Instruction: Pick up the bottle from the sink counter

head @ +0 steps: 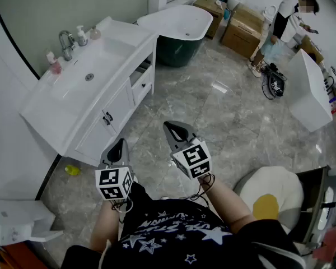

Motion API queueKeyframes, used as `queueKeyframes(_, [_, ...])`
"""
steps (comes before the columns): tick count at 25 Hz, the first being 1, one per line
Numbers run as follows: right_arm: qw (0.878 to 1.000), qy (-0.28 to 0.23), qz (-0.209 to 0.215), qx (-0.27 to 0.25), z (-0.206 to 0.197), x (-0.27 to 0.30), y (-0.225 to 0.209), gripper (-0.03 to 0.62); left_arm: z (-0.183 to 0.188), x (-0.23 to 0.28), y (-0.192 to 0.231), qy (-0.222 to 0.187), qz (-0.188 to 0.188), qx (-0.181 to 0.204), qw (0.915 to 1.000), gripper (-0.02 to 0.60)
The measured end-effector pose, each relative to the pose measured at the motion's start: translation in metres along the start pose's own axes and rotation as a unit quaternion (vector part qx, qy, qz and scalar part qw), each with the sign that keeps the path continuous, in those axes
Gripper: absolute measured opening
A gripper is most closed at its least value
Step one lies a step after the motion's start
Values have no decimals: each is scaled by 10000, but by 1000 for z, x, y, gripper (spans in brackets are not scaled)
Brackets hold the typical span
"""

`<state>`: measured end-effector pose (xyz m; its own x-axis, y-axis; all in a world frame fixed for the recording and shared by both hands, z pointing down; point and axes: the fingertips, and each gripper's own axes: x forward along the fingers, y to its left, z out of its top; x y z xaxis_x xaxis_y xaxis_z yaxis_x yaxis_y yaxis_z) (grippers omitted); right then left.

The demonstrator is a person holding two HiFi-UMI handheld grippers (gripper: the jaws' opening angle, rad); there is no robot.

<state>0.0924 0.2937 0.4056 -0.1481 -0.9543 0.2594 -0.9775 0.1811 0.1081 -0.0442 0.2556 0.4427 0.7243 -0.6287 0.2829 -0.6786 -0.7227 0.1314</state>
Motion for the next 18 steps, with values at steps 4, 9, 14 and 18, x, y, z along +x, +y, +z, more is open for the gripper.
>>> queueKeyframes(4, [9999,-19,-26,123,0,-1,-1,0,3,-2,8,-7,82,15,10000,20])
queueKeyframes(9, [9997,-13,74,247,-7,-8,7,0,-5,-16,9,52,203,-24,9998,18])
queueKeyframes(14, [9991,-29,182,376,-16,-24,19,0,-19,-39,-1,124,353,-33,9993,18])
queueKeyframes(18, [9986,-72,279,435,-23,-33,33,0,-30,-59,-1,123,458,-189,9987,18])
